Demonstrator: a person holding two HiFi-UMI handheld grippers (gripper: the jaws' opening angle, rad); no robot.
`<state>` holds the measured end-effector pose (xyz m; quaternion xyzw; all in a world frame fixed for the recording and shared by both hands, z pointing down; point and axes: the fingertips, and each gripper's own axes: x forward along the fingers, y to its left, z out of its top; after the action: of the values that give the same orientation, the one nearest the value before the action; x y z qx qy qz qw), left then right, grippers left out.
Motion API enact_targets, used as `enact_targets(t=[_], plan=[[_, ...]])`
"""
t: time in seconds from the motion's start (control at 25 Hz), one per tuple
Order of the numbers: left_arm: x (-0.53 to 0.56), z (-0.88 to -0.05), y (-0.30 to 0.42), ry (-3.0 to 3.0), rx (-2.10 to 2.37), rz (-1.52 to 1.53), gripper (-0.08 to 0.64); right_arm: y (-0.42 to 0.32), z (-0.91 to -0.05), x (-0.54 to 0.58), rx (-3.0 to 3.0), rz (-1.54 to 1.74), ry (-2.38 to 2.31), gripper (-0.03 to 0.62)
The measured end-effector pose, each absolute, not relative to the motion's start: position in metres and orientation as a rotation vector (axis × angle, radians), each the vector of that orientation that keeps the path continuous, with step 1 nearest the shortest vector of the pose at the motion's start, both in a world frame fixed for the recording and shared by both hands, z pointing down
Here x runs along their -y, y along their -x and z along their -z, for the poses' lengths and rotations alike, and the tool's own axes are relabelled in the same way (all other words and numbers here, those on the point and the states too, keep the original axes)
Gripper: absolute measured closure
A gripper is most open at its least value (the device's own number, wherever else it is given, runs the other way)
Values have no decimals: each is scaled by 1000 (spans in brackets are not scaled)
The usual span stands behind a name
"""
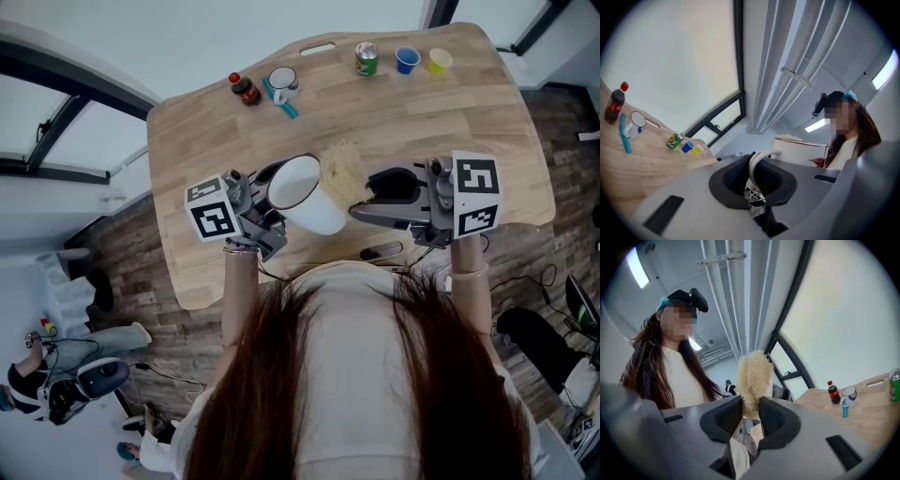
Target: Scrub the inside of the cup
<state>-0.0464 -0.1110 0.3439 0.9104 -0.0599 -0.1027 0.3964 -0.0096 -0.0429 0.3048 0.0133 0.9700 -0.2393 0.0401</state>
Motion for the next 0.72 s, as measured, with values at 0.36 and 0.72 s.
enact_targets(t=[0.36,0.72], plan=[[119,-354,53,-2267,268,218,537,11,-312,47,-3070,635,120,482],[135,-372,62,-2199,415,170,538,15,-325,59,-3148,576,291,482]])
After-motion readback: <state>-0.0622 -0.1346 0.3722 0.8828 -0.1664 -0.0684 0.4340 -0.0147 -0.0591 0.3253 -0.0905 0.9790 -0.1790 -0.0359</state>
